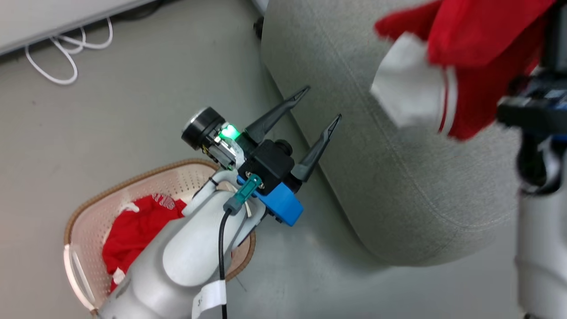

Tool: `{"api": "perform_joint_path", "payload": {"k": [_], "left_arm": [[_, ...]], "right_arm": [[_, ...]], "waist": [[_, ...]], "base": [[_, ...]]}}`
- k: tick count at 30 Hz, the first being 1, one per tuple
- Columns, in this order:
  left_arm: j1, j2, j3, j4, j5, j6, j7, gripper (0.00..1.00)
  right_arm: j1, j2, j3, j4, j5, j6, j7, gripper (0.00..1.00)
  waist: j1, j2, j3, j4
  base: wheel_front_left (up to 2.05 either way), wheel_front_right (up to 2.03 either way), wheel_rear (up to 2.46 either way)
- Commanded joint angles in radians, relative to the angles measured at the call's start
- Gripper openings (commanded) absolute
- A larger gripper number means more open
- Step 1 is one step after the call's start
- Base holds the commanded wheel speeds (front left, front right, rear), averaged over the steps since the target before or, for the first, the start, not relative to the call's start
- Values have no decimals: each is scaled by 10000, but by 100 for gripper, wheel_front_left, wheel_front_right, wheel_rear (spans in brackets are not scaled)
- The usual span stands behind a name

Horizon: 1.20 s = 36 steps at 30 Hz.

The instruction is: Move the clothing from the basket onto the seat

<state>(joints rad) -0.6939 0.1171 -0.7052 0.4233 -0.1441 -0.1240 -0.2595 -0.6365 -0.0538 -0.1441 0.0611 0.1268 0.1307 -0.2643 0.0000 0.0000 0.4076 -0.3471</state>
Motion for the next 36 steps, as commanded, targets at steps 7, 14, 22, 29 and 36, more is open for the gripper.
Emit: {"api": "perform_joint_path", "payload": {"k": [7,14,22,29,36], "left_arm": [[-1103,413,-195,-441,368,-31,399,100],[-1691,871,-224,-1129,581,-29,852,100],[-1870,1268,-191,-1741,666,51,1182,100],[-1903,1244,-307,-1922,589,96,1236,100],[-1893,1277,-334,-1895,497,178,1140,100]], "right_arm": [[-2816,-1199,-1657,-41,-61,1,-3,0],[-4368,-2885,-3221,911,-6,-1,-3,0],[-4527,-3330,-3531,3153,-386,1,-4,0],[-4050,-2755,-3450,5126,-580,1,-3,0],[-3496,-2539,-3139,5726,-488,-1,-3,71]], "waist": [[0,0,2317,397],[0,0,3747,493],[0,0,4504,487],[0,0,4559,608],[0,0,4440,736]], "base": [[0,0,0],[0,0,0],[0,0,0],[0,0,0],[0,0,0]]}}
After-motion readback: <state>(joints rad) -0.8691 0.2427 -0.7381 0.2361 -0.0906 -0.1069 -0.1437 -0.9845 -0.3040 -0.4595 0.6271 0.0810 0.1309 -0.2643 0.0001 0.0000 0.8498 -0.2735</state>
